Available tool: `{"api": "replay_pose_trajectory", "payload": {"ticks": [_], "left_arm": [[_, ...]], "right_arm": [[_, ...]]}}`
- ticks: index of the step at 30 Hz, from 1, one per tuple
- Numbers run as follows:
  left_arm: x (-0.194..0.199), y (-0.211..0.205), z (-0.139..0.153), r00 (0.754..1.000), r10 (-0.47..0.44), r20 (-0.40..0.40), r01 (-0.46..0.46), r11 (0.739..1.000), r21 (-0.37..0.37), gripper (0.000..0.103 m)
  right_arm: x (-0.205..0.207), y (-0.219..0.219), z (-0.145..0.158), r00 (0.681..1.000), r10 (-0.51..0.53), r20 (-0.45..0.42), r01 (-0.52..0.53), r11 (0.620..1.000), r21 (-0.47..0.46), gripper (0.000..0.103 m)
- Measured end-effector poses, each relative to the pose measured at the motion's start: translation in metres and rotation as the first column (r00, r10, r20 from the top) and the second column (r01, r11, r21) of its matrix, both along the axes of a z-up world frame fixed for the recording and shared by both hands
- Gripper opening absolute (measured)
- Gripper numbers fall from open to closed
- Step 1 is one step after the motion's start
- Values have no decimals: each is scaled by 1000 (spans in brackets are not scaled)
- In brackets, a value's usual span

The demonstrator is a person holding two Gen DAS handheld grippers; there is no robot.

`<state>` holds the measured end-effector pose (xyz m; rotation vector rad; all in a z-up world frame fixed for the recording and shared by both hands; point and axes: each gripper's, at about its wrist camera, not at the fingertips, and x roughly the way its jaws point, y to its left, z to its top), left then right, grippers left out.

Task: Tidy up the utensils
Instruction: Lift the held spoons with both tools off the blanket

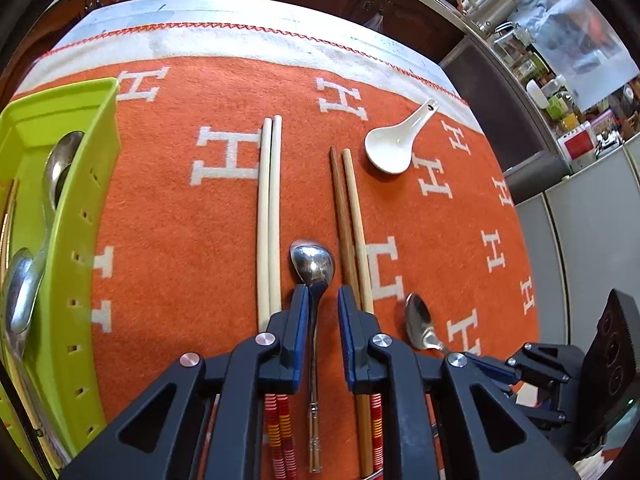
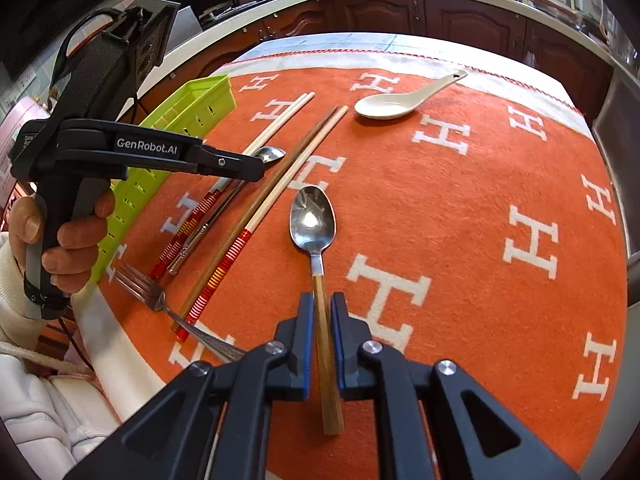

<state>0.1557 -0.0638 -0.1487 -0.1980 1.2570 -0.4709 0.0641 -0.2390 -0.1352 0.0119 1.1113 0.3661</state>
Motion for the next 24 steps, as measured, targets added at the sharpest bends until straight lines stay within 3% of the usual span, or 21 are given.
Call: {"api": "replay_pose_trajectory", "payload": {"ticks": [5, 8, 17, 18, 20, 24], "left_arm": [[-1, -8, 2, 999, 8, 31, -9, 1000, 27, 15], [-5, -15, 3, 997, 11, 78, -17, 997, 76, 6], [-18, -18, 7, 989, -18, 146, 7, 997, 74, 1], [-20, -18, 9, 987, -27, 157, 16, 997, 75, 1], [-25, -18, 14, 983, -41, 176, 28, 997, 75, 1], [-31, -15, 22, 979, -49, 198, 36, 997, 68, 1]], "right_arm": [[0, 1, 1, 1000, 8, 12, -8, 1000, -11, 22], [1, 5, 1, 999, 19, 26, -18, 999, -37, 22], [11, 21, -1, 997, 32, 71, -24, 994, -109, 22], [10, 24, -2, 996, 38, 83, -27, 991, -134, 22], [8, 30, -2, 993, 56, 103, -38, 986, -164, 6], [5, 33, 0, 991, 53, 122, -36, 990, -138, 6]]}}
